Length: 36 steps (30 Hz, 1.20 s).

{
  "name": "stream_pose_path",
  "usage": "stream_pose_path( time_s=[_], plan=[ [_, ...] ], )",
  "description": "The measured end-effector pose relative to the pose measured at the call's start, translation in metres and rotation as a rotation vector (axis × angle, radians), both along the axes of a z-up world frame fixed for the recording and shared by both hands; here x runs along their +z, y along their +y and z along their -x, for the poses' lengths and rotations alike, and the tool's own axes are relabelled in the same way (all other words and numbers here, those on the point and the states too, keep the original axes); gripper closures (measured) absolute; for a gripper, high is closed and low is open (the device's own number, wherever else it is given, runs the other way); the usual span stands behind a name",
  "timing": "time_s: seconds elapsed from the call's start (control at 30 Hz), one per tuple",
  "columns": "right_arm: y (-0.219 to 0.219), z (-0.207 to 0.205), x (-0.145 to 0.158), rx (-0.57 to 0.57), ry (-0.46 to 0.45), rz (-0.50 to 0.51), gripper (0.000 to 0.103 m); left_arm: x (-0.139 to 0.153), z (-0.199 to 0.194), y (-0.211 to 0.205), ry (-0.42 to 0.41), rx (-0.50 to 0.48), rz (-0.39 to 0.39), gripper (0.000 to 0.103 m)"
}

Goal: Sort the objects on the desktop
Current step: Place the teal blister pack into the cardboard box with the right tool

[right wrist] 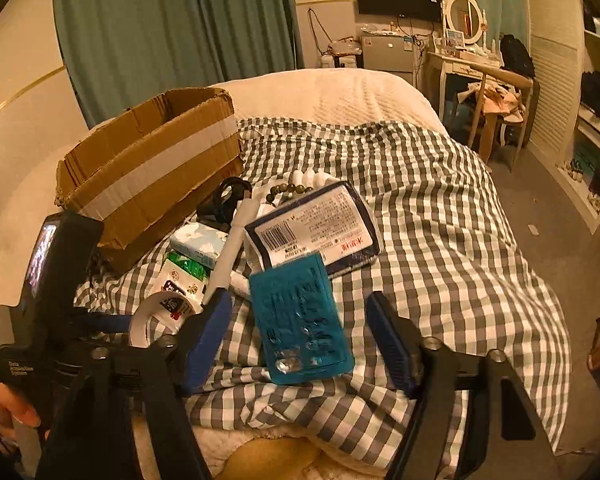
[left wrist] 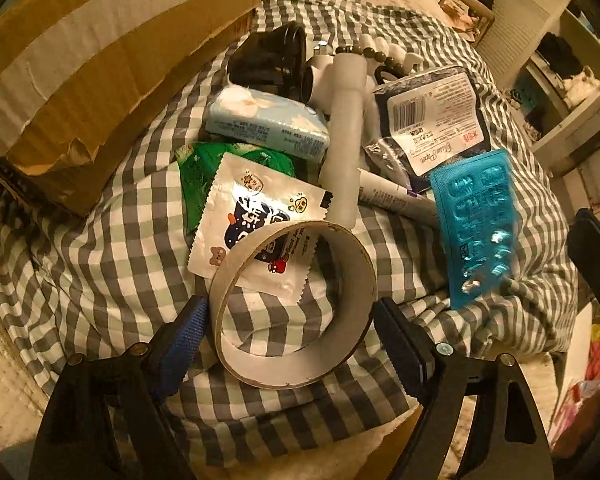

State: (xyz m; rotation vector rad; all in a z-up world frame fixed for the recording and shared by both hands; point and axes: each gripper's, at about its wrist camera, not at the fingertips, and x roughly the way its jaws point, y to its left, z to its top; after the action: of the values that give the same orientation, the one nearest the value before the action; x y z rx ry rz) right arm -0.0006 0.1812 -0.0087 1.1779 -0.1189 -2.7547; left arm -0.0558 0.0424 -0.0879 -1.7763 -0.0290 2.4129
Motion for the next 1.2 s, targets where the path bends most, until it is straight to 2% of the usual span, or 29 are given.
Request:
stream_pose_path(
  time_s=[0.1,0.23,0.37,0.47,0.6,0.7,0.73,0.87,0.97,1.03,1.1,1.2],
  plan=[
    [0.000,0.001,-0.011,0.011,-0.033,0.003,0.042,0.003,-0.003,0.003,0.014,-0.007,0.013,0.018],
    [-0.002,0.004,-0.027,0.023,-0.054,0.000,0.033,0.013,-0.017,-0.001,0.056,0.012,0.015,0.019],
    [-0.012,0.016,-0.048,0.028,-0.096,-0.075,0.031,0.022,-0.025,0.000,0.119,0.024,0.015,0.019],
    [-0.019,0.022,-0.059,0.042,-0.112,-0.117,0.029,0.028,-0.028,-0.003,0.141,0.023,-0.039,0.019],
    [-0.028,0.028,-0.071,0.062,-0.137,-0.143,0.029,0.032,-0.033,-0.010,0.197,0.055,-0.015,0.019],
    [-0.037,0.029,-0.079,0.065,-0.143,-0.207,0.029,0.034,-0.024,-0.016,0.200,0.095,-0.063,0.020],
    [-0.038,0.028,-0.079,0.059,-0.135,-0.225,0.036,0.035,-0.023,-0.020,0.200,0.110,-0.084,0.019],
    [-0.029,0.020,-0.062,0.017,-0.083,-0.165,0.036,0.039,-0.021,-0.024,0.218,0.139,-0.123,0.019],
    [-0.019,0.014,-0.042,-0.007,-0.052,-0.116,0.036,0.052,-0.023,-0.025,0.271,0.140,-0.137,0.019],
    [-0.009,0.011,-0.022,-0.024,-0.027,-0.056,0.036,0.065,-0.024,-0.029,0.303,0.129,-0.185,0.019],
    [-0.003,0.010,0.001,-0.044,0.013,-0.003,0.036,0.085,-0.025,-0.040,0.364,0.148,-0.242,0.019],
    [-0.001,0.014,0.040,-0.035,0.078,0.071,0.036,0.123,-0.026,-0.058,0.481,0.178,-0.262,0.019]
  ],
)
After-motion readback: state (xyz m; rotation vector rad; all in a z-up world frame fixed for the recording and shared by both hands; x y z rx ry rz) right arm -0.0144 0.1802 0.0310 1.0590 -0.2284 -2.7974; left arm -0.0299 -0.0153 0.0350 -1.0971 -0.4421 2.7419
